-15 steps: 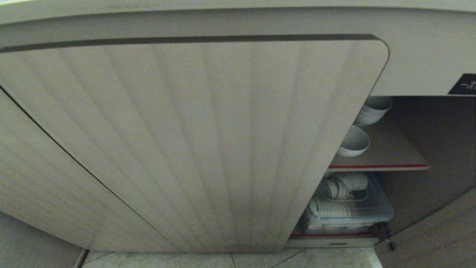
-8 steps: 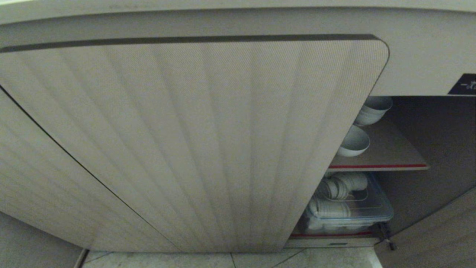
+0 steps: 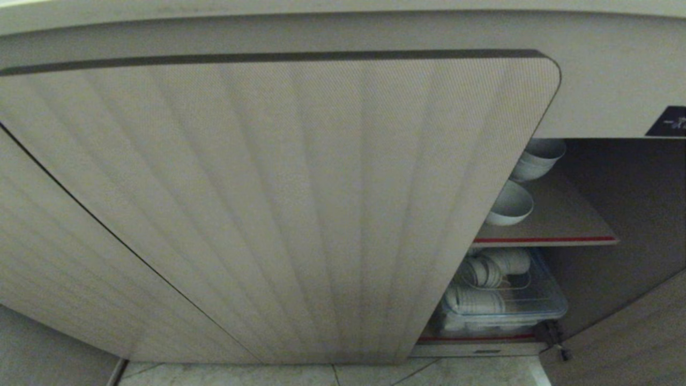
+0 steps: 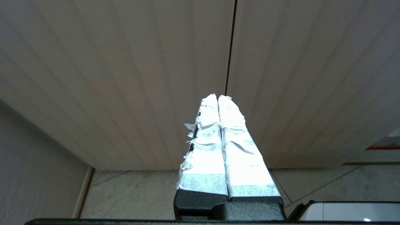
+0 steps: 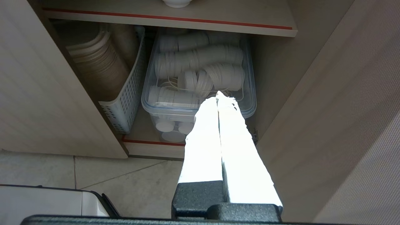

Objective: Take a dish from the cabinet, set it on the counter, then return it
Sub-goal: Close the cabinet door

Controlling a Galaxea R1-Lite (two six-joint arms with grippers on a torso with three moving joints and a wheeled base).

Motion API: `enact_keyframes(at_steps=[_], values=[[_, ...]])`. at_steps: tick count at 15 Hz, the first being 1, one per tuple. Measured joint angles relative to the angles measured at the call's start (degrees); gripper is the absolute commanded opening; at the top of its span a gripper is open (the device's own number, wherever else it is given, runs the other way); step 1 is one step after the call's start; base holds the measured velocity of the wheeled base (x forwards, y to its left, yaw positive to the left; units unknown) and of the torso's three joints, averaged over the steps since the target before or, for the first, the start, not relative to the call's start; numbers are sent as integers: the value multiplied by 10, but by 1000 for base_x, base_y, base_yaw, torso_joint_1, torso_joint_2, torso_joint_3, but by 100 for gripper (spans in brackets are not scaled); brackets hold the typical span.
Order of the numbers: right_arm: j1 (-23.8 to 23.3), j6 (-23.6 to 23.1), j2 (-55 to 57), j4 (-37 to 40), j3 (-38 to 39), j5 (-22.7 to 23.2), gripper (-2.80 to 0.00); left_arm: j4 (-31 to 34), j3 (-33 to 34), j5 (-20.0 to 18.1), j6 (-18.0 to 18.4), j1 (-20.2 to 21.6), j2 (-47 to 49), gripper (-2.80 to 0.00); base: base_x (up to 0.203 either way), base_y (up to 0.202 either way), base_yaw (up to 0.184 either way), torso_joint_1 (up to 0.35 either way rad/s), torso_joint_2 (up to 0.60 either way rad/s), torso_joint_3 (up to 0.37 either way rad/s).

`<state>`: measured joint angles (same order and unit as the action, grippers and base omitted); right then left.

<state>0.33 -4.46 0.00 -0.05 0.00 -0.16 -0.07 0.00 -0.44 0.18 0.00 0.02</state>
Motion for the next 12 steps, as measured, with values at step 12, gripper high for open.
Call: enact_keyframes(at_steps=[12], values=[[0,-3,0,0,0,-1,-280,0,0,0,0,0,0,-280,0,0,0,0,0,0]])
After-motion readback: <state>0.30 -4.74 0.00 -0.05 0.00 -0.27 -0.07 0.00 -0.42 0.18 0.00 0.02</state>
